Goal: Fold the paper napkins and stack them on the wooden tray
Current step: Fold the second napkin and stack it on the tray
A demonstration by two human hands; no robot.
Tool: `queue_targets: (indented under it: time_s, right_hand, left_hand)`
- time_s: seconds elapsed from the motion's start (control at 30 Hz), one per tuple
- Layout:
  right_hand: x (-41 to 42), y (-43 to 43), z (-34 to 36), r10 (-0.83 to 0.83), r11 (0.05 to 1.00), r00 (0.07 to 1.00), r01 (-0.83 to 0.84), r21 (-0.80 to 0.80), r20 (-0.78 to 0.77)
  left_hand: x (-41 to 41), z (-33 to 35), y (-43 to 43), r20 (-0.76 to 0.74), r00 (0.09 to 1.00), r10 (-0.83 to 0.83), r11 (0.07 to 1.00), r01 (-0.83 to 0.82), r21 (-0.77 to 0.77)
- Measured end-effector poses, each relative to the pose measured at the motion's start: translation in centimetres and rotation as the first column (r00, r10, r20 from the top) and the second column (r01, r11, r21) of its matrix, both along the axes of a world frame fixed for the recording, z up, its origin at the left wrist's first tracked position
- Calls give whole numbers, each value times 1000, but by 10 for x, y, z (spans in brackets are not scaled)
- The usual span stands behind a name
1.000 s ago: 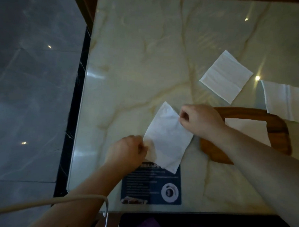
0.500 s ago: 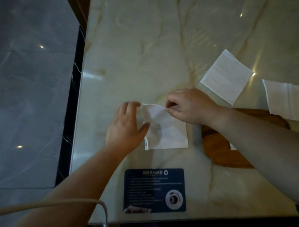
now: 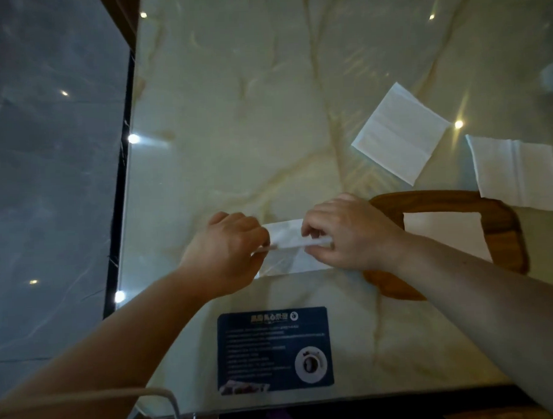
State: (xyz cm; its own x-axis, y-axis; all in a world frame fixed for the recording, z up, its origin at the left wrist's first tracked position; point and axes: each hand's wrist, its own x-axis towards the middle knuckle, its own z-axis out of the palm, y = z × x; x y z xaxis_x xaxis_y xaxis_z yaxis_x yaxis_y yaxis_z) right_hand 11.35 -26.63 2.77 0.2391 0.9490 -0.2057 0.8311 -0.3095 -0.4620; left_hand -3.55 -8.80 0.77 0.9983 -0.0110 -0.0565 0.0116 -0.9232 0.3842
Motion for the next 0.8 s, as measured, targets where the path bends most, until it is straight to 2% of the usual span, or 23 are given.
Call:
queue_targets:
  time_s: [0.1, 0.2, 0.33, 0.57, 0.73, 0.8]
  right_hand:
    - [-13, -12, -8, -43, 999, 997, 42, -22, -69]
    - [-13, -16, -17, -209, 978, 969, 210, -5, -135]
    - [-2, -10, -24, -343, 938, 933, 347, 23, -106]
    - [16, -2, -37, -292, 944, 942, 311, -106, 162]
    - [14, 1, -40, -305, 943, 940, 320, -92, 151]
    - [13, 0, -40, -323, 942, 941, 330, -60, 104]
  left_hand:
    - [-10, -3, -4, -67, 998, -10, 1000, 8, -28]
    - [-8, -8, -3, -89, 992, 84, 995, -89, -50]
    - [6, -14, 3, -95, 976, 197, 979, -200, -26]
    - [24, -22, 3, -155, 949, 275, 961, -267, 69]
    - [24, -22, -4, -169, 937, 306, 950, -288, 120]
    - [23, -22, -6, -169, 933, 318, 948, -309, 80]
